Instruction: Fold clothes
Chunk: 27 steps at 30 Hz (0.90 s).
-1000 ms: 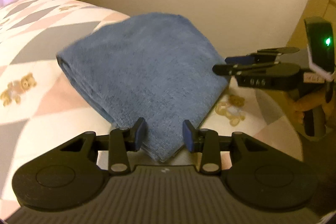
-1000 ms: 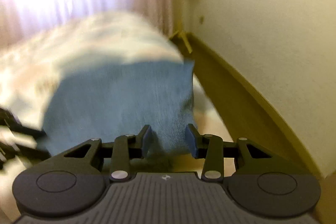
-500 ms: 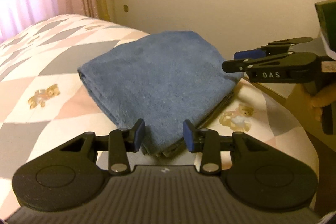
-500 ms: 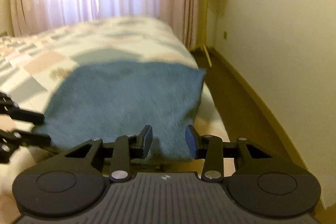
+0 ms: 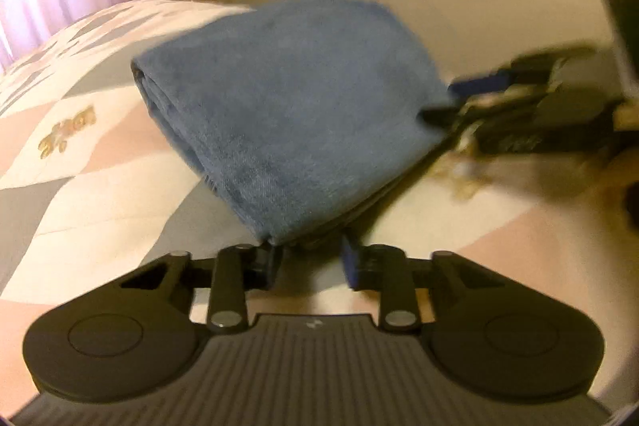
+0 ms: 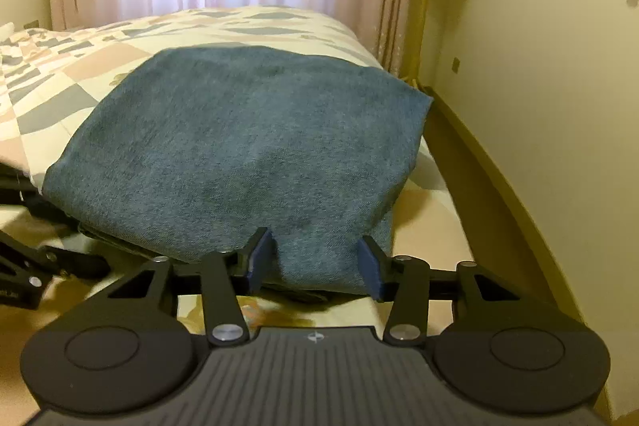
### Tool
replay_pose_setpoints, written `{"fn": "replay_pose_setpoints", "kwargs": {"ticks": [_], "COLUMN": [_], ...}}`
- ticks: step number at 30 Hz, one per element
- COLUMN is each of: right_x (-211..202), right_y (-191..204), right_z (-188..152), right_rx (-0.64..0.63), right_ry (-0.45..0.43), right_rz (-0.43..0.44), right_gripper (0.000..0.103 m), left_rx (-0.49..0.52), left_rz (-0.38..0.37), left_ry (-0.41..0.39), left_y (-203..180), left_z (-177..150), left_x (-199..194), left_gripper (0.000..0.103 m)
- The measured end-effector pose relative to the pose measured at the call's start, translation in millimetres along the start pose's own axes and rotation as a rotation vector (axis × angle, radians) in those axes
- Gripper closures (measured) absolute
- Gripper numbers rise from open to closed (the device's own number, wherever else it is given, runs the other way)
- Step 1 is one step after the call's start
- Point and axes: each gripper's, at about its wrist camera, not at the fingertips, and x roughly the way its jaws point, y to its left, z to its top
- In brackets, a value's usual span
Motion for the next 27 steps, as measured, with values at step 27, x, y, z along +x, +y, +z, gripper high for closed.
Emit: {"fn": "replay_pose_setpoints", "kwargs": {"ticks": [27], "right_x": [-4], "right_y": [21], "right_z": [-1], "right_rx": [0.054], "right_ry": [0.038], "right_rz": [-0.056], "right_gripper": [0.046], "left_rx": [0.031], "left_rz": [0.026], "left_ry": [-0.035], "left_y": [2], "left_z": [2], "left_x": [-3], "left_gripper": [0.063]}}
